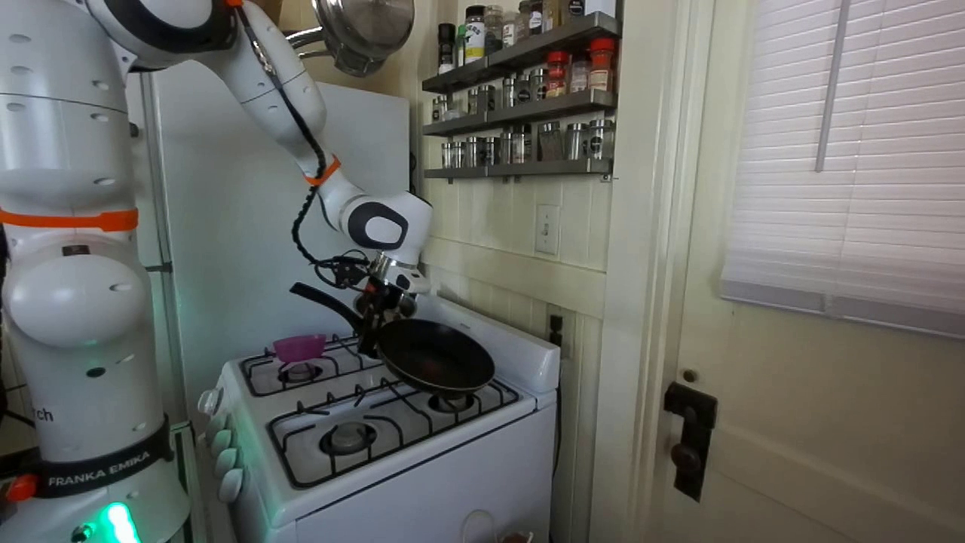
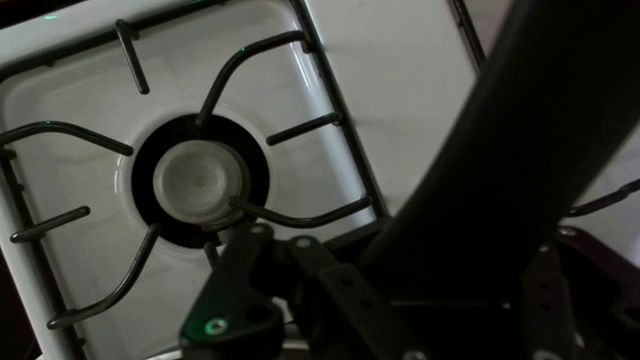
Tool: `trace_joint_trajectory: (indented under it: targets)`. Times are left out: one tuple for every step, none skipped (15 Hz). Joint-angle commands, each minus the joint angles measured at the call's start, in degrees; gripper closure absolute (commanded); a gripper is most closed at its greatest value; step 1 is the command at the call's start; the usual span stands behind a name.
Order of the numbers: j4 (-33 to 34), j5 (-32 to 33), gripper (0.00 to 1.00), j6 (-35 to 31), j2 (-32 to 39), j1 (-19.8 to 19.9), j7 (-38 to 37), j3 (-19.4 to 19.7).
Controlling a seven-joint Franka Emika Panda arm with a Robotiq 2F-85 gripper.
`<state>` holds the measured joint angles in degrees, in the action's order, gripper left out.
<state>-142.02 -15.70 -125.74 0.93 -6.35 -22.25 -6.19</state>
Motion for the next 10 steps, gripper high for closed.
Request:
trace_joint_trajectory:
  targets:
    - [1.9,-0.5,1.0,0.2,2.3,-0.7,-1.7,-0.7]
    - [2.2,-0.3,1.0,-0.8,3.1,-0.9,-2.9,-0.9]
    - [2.7,0.3,1.0,-1.8,4.2,-1.3,-4.5,-1.1]
    - [3.3,1.0,0.81,-2.0,5.1,-1.6,-5.5,-1.3]
    - [3.8,1.6,0.71,-2.7,6.3,-1.9,-6.5,-1.5]
    - [4.4,2.0,0.65,-3.0,7.6,-2.3,-6.9,-1.7]
    - [4.8,2.7,0.59,-3.2,8.6,-2.6,-7.6,-1.6]
    - [5.2,3.2,0.5,-3.6,9.8,-3.1,-8.1,-1.6]
    - [5.8,3.8,0.43,-3.6,11.0,-3.5,-8.5,-1.5]
    - [6.3,4.0,0.34,-3.7,12.1,-3.9,-8.7,-1.3]
